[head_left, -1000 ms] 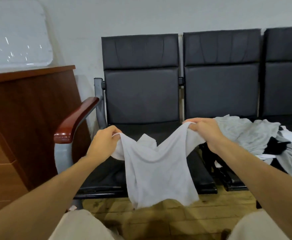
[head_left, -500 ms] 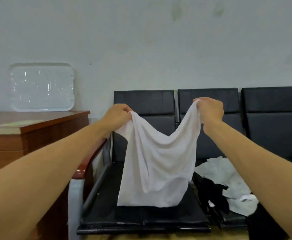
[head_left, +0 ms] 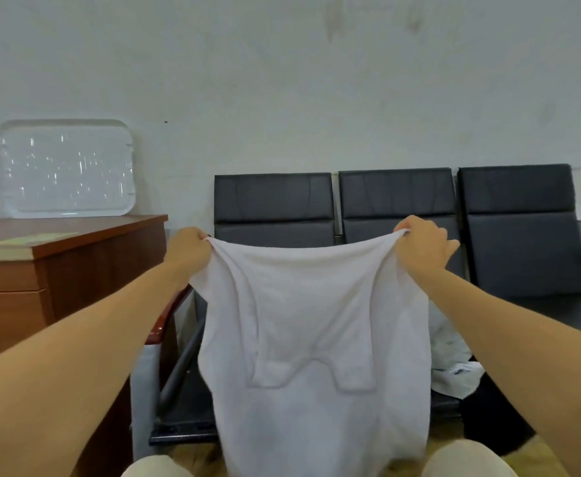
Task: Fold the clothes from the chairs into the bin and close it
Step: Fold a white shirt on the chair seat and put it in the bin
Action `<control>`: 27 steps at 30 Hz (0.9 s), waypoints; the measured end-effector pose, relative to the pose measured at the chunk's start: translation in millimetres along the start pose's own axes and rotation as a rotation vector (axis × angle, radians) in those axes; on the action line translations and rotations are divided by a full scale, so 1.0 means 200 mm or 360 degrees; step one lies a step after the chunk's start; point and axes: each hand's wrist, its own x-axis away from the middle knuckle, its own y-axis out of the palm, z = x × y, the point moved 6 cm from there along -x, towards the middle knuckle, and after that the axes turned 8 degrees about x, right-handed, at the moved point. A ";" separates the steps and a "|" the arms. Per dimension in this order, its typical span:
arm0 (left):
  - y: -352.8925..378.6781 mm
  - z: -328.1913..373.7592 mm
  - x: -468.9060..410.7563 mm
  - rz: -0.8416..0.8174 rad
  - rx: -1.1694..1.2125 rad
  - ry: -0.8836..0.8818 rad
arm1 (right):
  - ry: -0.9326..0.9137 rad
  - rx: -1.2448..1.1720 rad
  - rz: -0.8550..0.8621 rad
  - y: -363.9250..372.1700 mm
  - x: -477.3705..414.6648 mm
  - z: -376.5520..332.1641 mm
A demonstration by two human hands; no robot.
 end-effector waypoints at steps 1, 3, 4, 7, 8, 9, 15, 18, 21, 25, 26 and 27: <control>0.01 -0.02 -0.01 -0.0027 -0.0005 -0.0020 | -0.0055 0.0052 -0.0003 0.01 0.01 0.00; 0.02 -0.03 -0.02 -0.0073 -0.0054 -0.0006 | -0.0171 0.0151 -0.0036 0.04 0.03 0.00; 0.04 -0.04 -0.02 -0.0097 -0.0094 0.0029 | -0.0224 0.0181 -0.0073 0.06 0.04 0.00; 0.07 -0.04 0.00 -0.0145 -0.0230 0.0194 | -0.0335 0.0264 -0.0217 0.13 0.05 -0.02; 0.08 -0.04 0.01 -0.0147 -0.0273 0.0253 | -0.0364 0.0309 -0.0247 0.16 0.05 -0.03; 0.10 -0.06 0.01 -0.0150 -0.0313 0.0302 | -0.0399 0.0355 -0.0264 0.18 0.05 -0.03; 0.26 -0.24 -0.03 -0.0457 -0.0434 0.0187 | -0.0576 0.0526 -0.0381 0.39 0.11 -0.04; 0.37 -0.38 -0.06 -0.0641 -0.0490 0.0054 | -0.0487 0.0528 -0.0348 0.54 0.11 0.01; 0.49 -0.50 -0.09 -0.0788 -0.0552 -0.0024 | -0.0490 0.0525 -0.0331 0.70 0.11 0.05; 0.65 -0.66 -0.17 -0.0726 -0.0510 0.0045 | -0.0633 0.0574 -0.0437 0.95 0.12 0.08; 0.68 -0.71 -0.19 -0.0685 -0.0462 0.0046 | -0.0646 0.0561 -0.0466 1.01 0.11 0.10; 0.71 -0.76 -0.22 -0.0651 -0.0431 0.0033 | -0.0669 0.0565 -0.0491 1.08 0.11 0.11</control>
